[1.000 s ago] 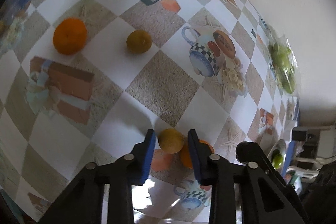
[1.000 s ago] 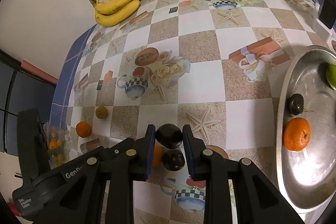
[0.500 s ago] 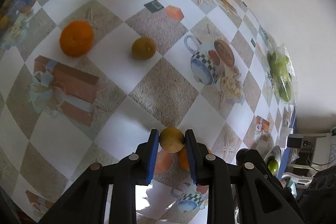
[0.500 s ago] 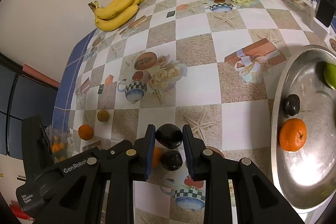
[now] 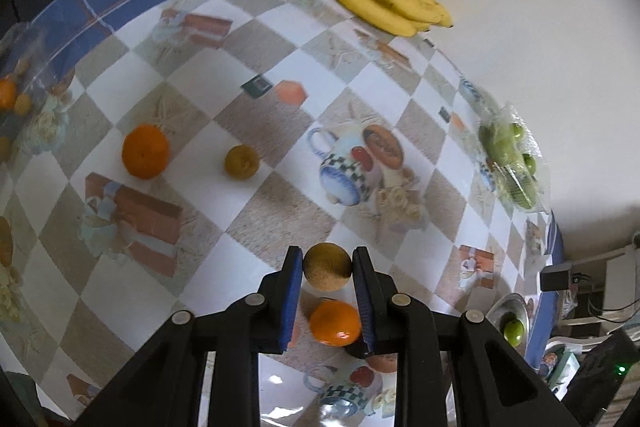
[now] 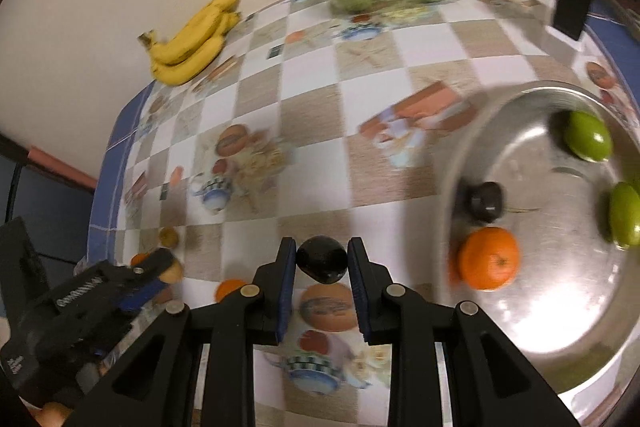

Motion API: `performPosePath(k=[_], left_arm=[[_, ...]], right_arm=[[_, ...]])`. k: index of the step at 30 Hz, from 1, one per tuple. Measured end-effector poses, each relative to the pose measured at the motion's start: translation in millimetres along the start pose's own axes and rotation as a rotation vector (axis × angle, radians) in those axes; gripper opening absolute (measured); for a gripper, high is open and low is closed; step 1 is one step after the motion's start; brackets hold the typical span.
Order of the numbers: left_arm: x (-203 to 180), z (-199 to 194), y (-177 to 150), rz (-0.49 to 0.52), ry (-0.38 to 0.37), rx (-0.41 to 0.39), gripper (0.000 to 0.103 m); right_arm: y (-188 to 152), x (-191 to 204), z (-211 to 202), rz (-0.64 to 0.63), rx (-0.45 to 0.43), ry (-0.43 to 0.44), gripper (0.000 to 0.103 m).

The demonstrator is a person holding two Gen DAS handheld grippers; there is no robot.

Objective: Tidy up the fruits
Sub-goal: 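Carry the yellow fruit into the steel bowl with the left gripper while the right gripper drops the plum there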

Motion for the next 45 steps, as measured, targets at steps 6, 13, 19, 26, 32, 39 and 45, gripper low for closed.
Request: performPosePath(k=[6,13,19,26,32,39,45], left_arm=[[-25,0,-8,0.057,-0.019,-0.004,0.027],[-75,0,-34,0.197,-0.055,0.007,0.027],[-128,-1,-72,0.362,-0.104,0.040,0.027],[-174,-2,-121,0.509,-0.167,0.097,0.027],[-197,-1,-157,0.618,-0.187,0.135,0.028],[-203,2,-174,0.670,-0.183,0.154,0.028],[-203,8,-182,0.688,-0.171,0.171,0.028]], right_arm=[[6,-40,-11,0.095,-0.015,-0.033,0.027],[14,-91,-30,0.206,-0.052,-0.079,0.027],[19,-125,-48,0.257,-0.083,-0.117,0.027],[23,-152,-69,0.303,-0.124,-0.136,0.027],[26,-161,-87,0.307,-0.161,-0.144,0.028],[28,-161,-95,0.283,-0.177,-0.161,0.028],[24,-166,-90,0.270,-0.154,-0.199,0.028]])
Point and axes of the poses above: each gripper's, at about its wrist camera, not at the fingertips, and z roughly the way its jaws point, x to its left, y to its top, the point moved 9 cm from there along z, roughly the way its jaws point, and after that the axes turned 7 degrees about -x, right-handed, at the moved point
